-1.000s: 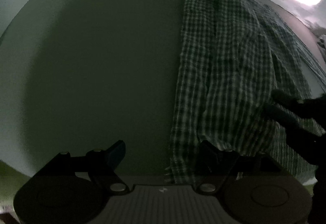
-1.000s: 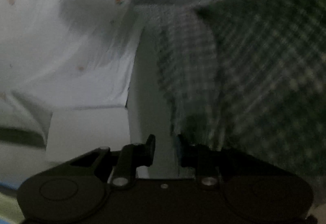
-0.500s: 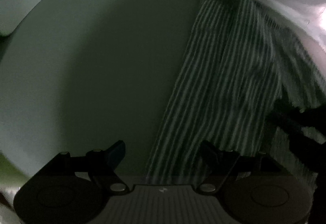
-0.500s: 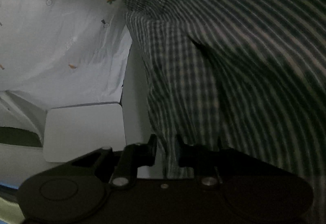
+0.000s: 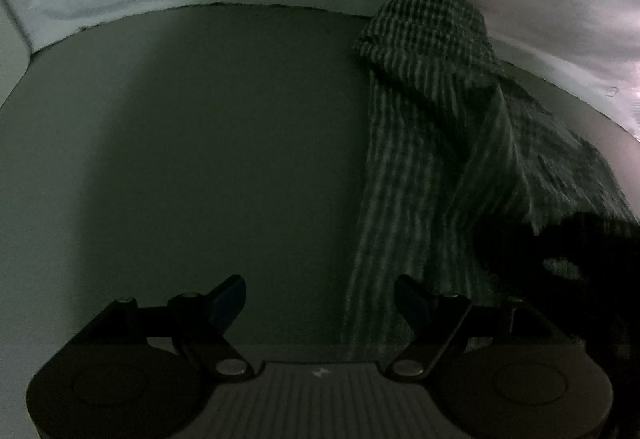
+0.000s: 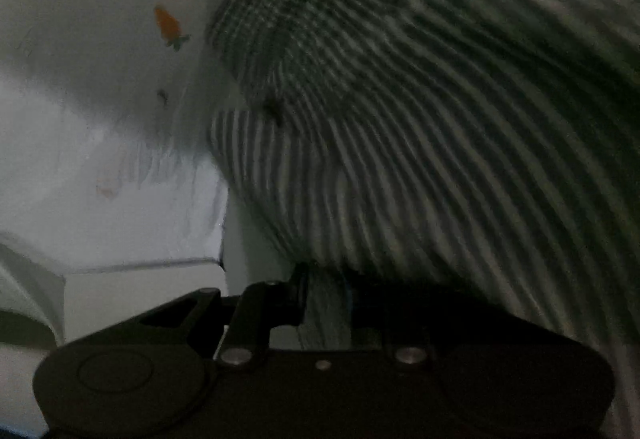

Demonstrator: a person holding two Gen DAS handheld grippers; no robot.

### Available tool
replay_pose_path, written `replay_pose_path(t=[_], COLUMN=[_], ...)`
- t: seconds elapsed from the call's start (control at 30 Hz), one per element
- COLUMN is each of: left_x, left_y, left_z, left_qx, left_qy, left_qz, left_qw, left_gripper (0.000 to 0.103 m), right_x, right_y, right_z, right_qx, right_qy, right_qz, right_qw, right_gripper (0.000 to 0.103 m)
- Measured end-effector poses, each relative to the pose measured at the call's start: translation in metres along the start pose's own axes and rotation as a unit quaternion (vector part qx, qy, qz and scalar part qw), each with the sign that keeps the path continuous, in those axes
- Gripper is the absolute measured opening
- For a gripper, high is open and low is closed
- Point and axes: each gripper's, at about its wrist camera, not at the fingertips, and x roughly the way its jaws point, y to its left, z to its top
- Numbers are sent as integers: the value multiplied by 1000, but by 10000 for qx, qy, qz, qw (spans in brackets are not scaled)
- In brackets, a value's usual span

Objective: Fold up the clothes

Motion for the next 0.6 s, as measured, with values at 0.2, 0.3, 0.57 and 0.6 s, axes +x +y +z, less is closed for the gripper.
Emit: replay_pose_path(t=[0.2, 0.3, 0.57, 0.6], left_x=[27, 27, -4, -8], left_y=[-6, -8, -44, -49], left_z=[14, 11, -25, -30], left_qx=[77, 88, 485, 533], left_qy=[6, 61, 44, 46], left_qz=[-17, -66, -176, -176], left_qw=[10000, 9999, 9987, 9984], left_gripper=[82, 82, 82, 82], right_x=[31, 20, -96, -114], right_y=[12, 11, 10, 5], right_z=[48, 63, 36, 28], right_qx=[-154, 3, -545, -585], right_qy=[-455, -706, -1406, -1534], right_qz=[5, 3, -216, -421], right_qw=[9988, 9975, 9883, 9855], right_gripper=[16, 20, 32, 34])
